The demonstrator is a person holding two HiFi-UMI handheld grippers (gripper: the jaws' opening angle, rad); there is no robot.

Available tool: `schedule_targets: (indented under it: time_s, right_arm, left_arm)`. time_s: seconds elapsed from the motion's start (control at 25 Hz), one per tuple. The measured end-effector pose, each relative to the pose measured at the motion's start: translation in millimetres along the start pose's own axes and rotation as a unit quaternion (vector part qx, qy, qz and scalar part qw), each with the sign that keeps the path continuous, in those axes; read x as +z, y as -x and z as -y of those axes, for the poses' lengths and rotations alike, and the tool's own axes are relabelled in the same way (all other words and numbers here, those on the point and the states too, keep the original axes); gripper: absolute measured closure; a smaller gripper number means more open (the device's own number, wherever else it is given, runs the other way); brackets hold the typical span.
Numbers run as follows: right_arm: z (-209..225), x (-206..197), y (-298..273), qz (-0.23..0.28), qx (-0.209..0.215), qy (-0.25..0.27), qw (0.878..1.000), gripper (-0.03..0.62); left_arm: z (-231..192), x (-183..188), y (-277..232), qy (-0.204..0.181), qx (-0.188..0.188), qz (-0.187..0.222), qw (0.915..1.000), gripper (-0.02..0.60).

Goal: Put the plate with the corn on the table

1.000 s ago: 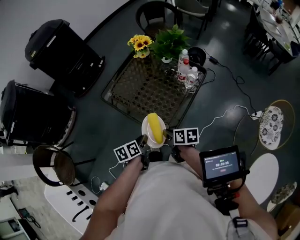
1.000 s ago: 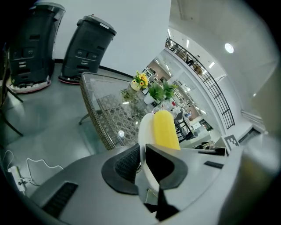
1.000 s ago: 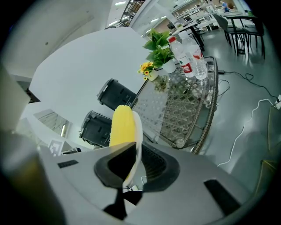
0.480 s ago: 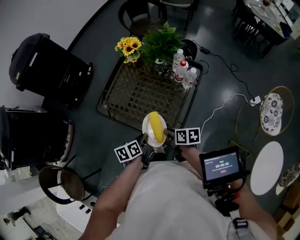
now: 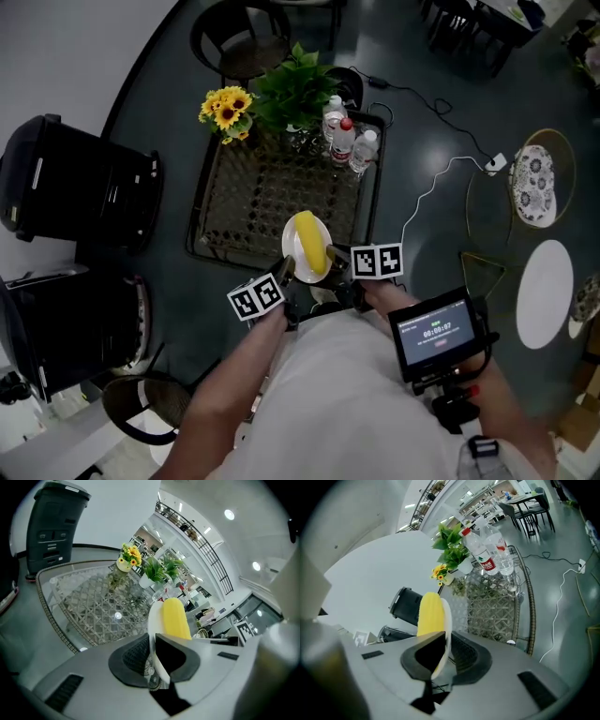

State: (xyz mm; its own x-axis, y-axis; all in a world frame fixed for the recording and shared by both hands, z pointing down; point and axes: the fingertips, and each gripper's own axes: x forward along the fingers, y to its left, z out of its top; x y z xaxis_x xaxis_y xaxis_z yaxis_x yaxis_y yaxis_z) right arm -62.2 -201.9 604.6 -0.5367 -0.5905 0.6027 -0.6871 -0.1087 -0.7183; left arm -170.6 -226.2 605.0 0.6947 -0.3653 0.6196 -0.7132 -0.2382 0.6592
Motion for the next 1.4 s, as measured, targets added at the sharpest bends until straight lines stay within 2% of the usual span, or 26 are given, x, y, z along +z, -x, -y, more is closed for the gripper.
schedule_targets:
  time_s: [0.48,0.92,1.24,1.4]
  right_arm:
    - [37,7,28,0.032,-0.03,-0.041,0.998,0.548]
    - [89,25,45,0.047,-0.044,-0.053,0.996,0.548]
    - [122,51,44,0.051,-0.042,-0.051,0.997,0.548]
    - [145,59,37,0.038,-0.059,-0.035,0.997,0.548]
  left_arm:
    - [28,-8,-42,-0.027,-0.031,-0.061,0.9973,0.534]
    - [50,-17,-97,-0.052,-0.043,-0.084,0.9942,0.534]
    - [60,-16,-143,-0.049,-0.054,-0.089,0.9934,0.534]
    - [55,-18,-164,-0.034,-0.048,-0.093,0.9939,0.534]
